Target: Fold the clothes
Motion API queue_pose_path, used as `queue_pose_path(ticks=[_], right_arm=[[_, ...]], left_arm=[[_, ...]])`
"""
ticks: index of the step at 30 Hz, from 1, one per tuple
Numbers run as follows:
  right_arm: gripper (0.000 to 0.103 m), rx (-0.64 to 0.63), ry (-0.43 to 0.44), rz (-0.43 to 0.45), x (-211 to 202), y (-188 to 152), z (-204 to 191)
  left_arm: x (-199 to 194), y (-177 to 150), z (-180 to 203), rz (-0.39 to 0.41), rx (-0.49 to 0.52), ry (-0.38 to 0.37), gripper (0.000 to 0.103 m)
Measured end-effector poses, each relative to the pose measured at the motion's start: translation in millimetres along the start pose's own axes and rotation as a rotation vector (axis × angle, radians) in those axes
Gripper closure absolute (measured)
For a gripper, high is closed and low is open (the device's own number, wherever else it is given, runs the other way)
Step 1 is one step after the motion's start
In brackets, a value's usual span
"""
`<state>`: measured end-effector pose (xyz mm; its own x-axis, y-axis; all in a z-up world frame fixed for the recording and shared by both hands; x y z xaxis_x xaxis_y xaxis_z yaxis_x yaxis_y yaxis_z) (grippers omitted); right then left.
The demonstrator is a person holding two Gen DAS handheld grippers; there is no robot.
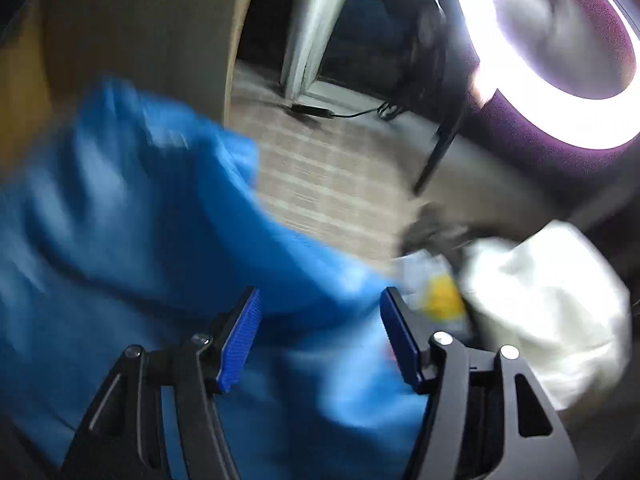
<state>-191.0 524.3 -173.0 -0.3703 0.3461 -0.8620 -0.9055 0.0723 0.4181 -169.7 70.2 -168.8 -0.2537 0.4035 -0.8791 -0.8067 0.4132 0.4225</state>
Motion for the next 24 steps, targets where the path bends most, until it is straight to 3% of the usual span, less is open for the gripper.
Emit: queue_pose_path(ticks=[2,6,9,11,14,16,18,20,24], right_arm=[[0.043,0.001,0.177,0.046,-20.3,5.4,-11.6],[0.043,-0.153,0.096,0.12,-44.6,-6.8,-43.2],[0.046,-0.313,-0.006,0.022,-4.4,-37.4,-82.0],[0.055,-0.32,-0.059,-0.055,35.5,-47.4,-91.2],[0.059,-0.273,-0.106,-0.119,86.6,-45.7,-91.0],[0.059,-0.24,-0.219,-0.137,110.4,-40.6,-77.9],[0.059,-0.189,-0.331,-0.156,125.1,-36.9,-57.2],[0.059,-0.125,-0.312,-0.128,108.1,-39.7,-36.4],[0.055,-0.122,-0.254,-0.053,50.3,-69.8,-6.2]], left_arm=[[21.1,0.3,19.2,-0.024,0.032,-0.054,0.083],[64.3,-0.1,46.3,-0.087,0.074,-0.145,0.083],[103.3,-0.1,56.7,-0.137,0.097,-0.176,0.083],[125.4,7.5,49.4,-0.146,0.085,-0.139,0.084],[140.8,27.7,26.2,-0.1,0.07,0.015,0.085],[136.8,42.2,6.4,-0.047,0.006,0.093,0.085],[119.9,47.8,-2.3,-0.004,-0.044,0.101,0.085],[86.1,45.7,-1.2,0.047,-0.055,0.109,0.085],[19.3,-0.4,35.9,0.093,-0.041,0.081,0.085]])
Point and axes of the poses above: each gripper's, at about its wrist camera, not at the fingertips, and x roughly the way its jaws point, z to its right, y to its top, the point moved 5 cm from there along x, roughly the way its jaws point, and after that the axes turned 15 degrees about -y, right-handed, at the moved point
